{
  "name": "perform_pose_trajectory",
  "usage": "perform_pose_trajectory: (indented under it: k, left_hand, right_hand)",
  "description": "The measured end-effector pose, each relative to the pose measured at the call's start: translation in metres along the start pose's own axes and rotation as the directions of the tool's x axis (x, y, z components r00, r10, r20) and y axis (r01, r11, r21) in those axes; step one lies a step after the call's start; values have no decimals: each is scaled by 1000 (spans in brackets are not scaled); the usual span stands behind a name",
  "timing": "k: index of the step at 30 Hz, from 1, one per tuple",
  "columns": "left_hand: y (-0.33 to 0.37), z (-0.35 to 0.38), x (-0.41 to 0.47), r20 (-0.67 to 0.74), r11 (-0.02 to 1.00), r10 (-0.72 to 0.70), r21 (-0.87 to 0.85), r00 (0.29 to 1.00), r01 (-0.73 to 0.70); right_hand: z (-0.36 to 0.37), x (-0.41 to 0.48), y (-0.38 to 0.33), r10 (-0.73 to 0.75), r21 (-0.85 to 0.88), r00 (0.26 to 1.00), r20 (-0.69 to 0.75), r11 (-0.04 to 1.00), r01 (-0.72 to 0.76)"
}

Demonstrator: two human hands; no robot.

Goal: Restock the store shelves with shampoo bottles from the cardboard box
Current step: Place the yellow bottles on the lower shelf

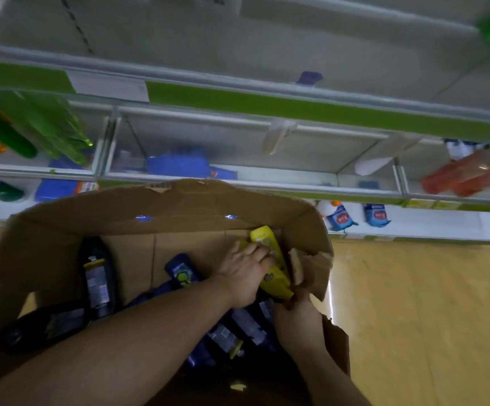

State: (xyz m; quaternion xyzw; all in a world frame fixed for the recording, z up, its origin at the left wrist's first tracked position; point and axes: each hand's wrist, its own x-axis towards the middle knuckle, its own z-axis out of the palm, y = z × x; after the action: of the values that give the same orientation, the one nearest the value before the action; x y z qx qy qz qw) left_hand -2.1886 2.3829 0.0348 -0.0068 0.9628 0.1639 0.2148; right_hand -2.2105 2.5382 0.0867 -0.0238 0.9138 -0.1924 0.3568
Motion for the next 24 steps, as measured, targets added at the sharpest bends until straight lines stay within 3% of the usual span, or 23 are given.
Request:
perform_pose_trajectory:
  k: [5, 8, 13, 17, 20, 24]
  left_hand:
    - [-3, 6, 22, -45, 989, 58, 135, 997, -52]
    - [-12, 6, 21, -74, 991, 69, 122, 995, -60]
    - [-44, 0, 1, -141, 991, -82, -115, 987, 66]
    - [-72, -2, -15, -146, 898, -268, -396, 952, 192]
    - [-87, -1, -30, -186, 835, -349, -507, 919, 215]
    - [-93, 0, -46, -198, 713, -392, -682, 898, 161]
  right_hand:
    - [2, 1, 4, 17, 14, 998, -61, 1000, -17]
    - [5, 3, 3, 73, -8, 997, -13, 997, -73]
    - [13, 14, -9, 144, 39, 989, -15, 989, -144]
    - [18, 33, -35, 136, 38, 991, 12, 990, -137]
    - [21, 56, -48, 182, -159, 983, 31, 972, -175]
    - [28, 71, -51, 140, -399, 990, 20, 909, -120]
